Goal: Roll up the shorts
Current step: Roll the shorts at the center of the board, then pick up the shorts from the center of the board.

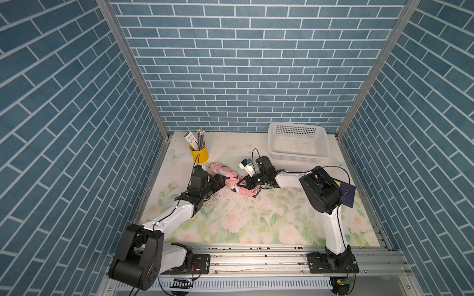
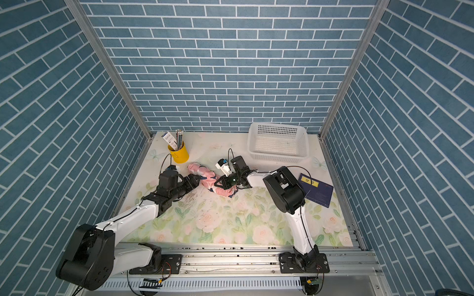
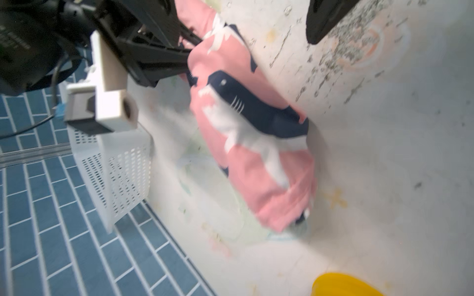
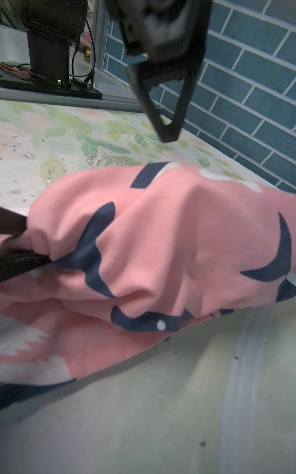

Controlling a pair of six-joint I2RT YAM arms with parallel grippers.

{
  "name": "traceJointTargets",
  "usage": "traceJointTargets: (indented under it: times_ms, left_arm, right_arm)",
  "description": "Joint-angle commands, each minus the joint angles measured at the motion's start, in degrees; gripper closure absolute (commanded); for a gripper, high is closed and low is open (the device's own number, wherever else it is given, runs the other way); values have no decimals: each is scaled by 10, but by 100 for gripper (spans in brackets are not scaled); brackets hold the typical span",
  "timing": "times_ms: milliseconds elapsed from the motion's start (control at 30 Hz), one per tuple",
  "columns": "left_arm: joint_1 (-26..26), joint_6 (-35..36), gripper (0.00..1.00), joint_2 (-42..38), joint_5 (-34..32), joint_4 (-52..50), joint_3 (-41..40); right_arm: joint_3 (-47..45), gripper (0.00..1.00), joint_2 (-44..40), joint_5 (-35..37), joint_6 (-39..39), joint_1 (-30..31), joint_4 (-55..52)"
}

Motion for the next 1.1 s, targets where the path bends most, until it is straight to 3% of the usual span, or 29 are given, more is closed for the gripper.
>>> traceJointTargets:
  times_ms: [0, 167, 467, 733, 833, 967, 1067]
  left_arm:
    - [-23, -33, 17, 18, -3, 79, -35]
    - [-39, -56, 15, 63, -42, 197, -55]
    - [-39, -108, 17, 228, -10, 405, -37]
    - [-41, -129, 26, 322, 8, 460, 1]
    - [-42, -143, 43, 358, 27, 482, 19]
    - [-40, -153, 81, 394, 59, 498, 34]
    - [-38, -144, 95, 393, 67, 477, 39]
  right_arm:
    - [13, 95, 37, -18, 43, 5, -85]
    - [11, 95, 43, -24, 64, 5, -82]
    - [-13, 95, 43, -32, 90, 8, -50]
    - [-29, 95, 49, -55, 107, 8, -26]
    - [-33, 94, 54, -65, 112, 8, -18]
    - [-41, 91, 42, -68, 112, 9, -7]
    - [-56, 80, 13, -53, 102, 8, -7]
